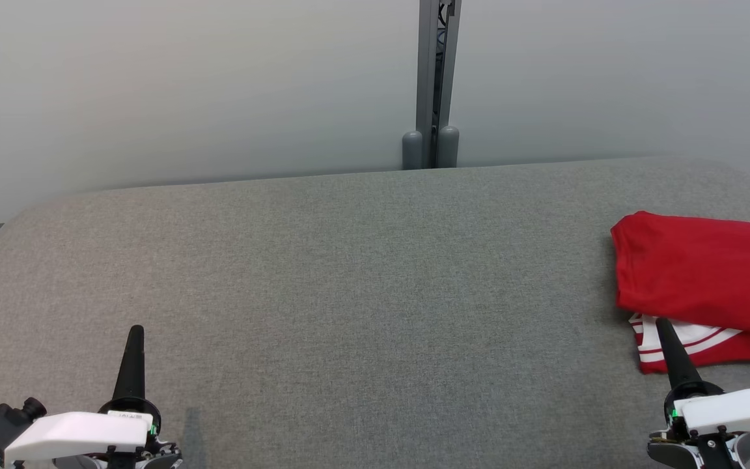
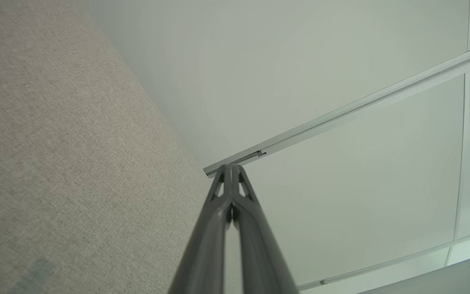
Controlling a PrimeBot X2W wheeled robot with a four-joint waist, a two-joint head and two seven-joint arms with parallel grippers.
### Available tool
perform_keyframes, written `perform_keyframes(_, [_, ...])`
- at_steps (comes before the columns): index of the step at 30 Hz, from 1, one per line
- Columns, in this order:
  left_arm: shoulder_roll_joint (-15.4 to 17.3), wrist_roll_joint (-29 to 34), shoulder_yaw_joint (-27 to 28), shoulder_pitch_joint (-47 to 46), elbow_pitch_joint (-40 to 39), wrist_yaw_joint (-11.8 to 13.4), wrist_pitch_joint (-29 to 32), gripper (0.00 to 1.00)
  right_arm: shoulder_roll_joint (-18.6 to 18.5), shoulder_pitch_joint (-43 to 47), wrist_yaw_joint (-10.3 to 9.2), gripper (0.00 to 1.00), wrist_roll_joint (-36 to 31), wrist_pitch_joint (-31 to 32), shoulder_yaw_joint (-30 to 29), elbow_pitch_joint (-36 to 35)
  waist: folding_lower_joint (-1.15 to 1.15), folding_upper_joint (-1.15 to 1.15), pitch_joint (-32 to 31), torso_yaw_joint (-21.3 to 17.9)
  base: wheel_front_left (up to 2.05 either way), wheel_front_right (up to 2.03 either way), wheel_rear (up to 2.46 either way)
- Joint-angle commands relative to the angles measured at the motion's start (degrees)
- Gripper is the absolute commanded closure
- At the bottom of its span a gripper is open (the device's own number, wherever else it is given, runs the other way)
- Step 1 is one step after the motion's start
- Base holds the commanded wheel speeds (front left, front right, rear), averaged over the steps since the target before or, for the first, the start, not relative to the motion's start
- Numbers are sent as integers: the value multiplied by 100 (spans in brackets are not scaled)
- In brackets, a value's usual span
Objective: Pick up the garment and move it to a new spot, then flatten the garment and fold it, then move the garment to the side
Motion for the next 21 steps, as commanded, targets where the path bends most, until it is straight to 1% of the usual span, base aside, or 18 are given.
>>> perform_keyframes(1, [33,-144,44,-144,-31,-41,28,100,-21,-134,1,100,135,32,-42,-72,0,0,5,3,0,0,0])
perform_keyframes(21, [30,-1070,100,-312,31,-54,283,100,15,-161,0,100,1022,288,-215,-119,0,0,83,44,0,0,0])
